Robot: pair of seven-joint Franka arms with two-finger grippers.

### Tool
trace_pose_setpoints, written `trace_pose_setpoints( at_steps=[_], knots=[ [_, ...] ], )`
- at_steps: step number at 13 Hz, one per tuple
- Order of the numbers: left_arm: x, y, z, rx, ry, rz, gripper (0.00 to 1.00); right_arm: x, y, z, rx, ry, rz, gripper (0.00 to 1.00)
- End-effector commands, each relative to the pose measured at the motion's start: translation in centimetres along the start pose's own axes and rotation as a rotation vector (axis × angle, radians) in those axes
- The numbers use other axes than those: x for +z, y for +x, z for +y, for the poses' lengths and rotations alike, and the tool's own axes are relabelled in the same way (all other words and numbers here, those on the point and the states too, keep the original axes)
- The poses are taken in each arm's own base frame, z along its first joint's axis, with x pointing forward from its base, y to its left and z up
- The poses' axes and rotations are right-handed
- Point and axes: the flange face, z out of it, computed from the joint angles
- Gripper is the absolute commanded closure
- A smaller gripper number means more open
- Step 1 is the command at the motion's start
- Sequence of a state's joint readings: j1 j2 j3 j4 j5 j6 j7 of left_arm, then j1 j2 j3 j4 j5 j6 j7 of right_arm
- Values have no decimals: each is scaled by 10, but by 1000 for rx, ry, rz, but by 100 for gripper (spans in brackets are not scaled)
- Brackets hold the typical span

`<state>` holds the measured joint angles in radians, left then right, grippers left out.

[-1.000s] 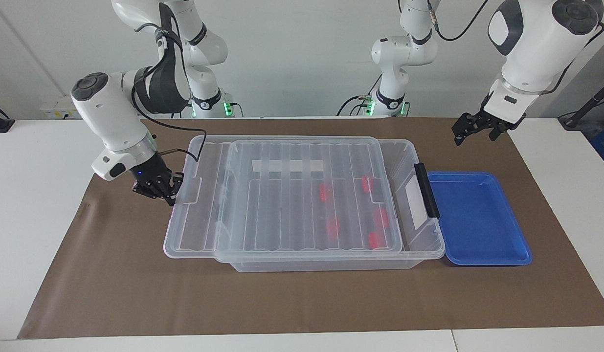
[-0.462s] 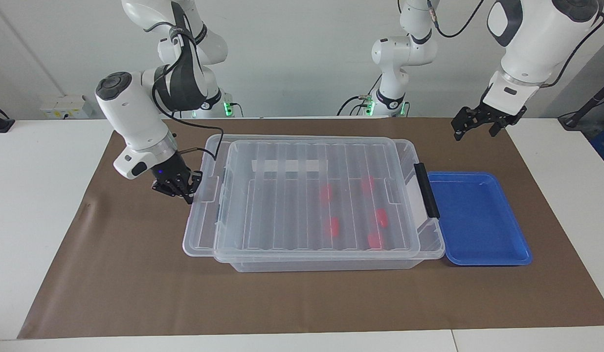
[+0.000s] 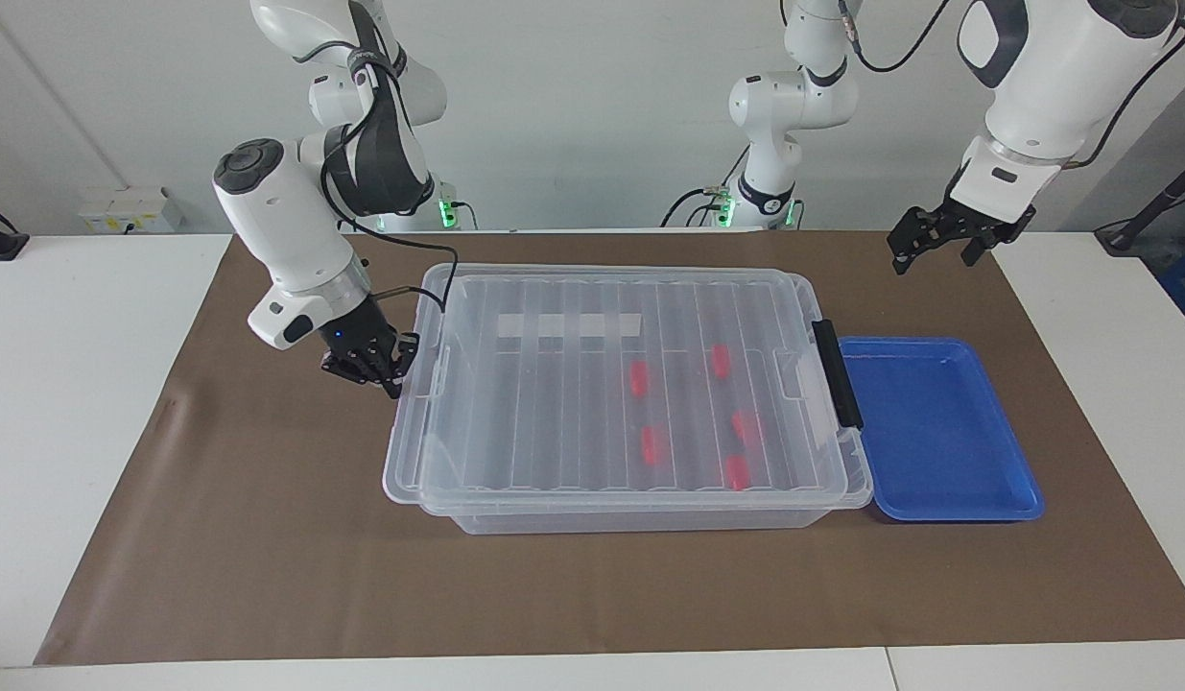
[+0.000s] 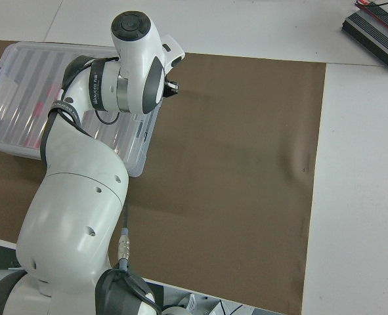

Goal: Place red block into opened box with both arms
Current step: 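Grip the clear lid with the right gripper and slide it closed, then release the lid and withdraw the right gripper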

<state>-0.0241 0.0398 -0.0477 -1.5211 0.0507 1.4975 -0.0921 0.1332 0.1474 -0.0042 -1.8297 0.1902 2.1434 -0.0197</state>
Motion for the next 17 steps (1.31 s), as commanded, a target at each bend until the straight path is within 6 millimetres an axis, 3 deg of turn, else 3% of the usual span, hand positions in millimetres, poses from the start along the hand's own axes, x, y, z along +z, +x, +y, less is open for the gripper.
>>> trace_pose_setpoints(
  at_steps=[1, 8, 11, 12, 13, 14, 17],
  knots=[
    [-5, -4, -3, -9, -3, 0, 0, 7, 1, -12, 19, 33, 15, 100],
    [-5, -4, -3, -9, -3, 0, 0, 6, 4, -14, 17, 31, 23, 100],
    [-5, -4, -3, -9, -3, 0, 0, -16, 6, 2, -36, -97, 19, 100],
    [-5, -4, -3, -9, -3, 0, 0, -34, 7, 12, -56, -158, 17, 100],
    [-5, -4, -3, -9, -3, 0, 0, -46, 6, 21, -45, -173, 4, 75],
    [-5, -4, -3, -9, -3, 0, 0, -61, 4, 23, -26, -175, 8, 3],
    [-5, -4, -3, -9, -3, 0, 0, -104, -9, 28, 72, -194, -35, 0]
  ],
)
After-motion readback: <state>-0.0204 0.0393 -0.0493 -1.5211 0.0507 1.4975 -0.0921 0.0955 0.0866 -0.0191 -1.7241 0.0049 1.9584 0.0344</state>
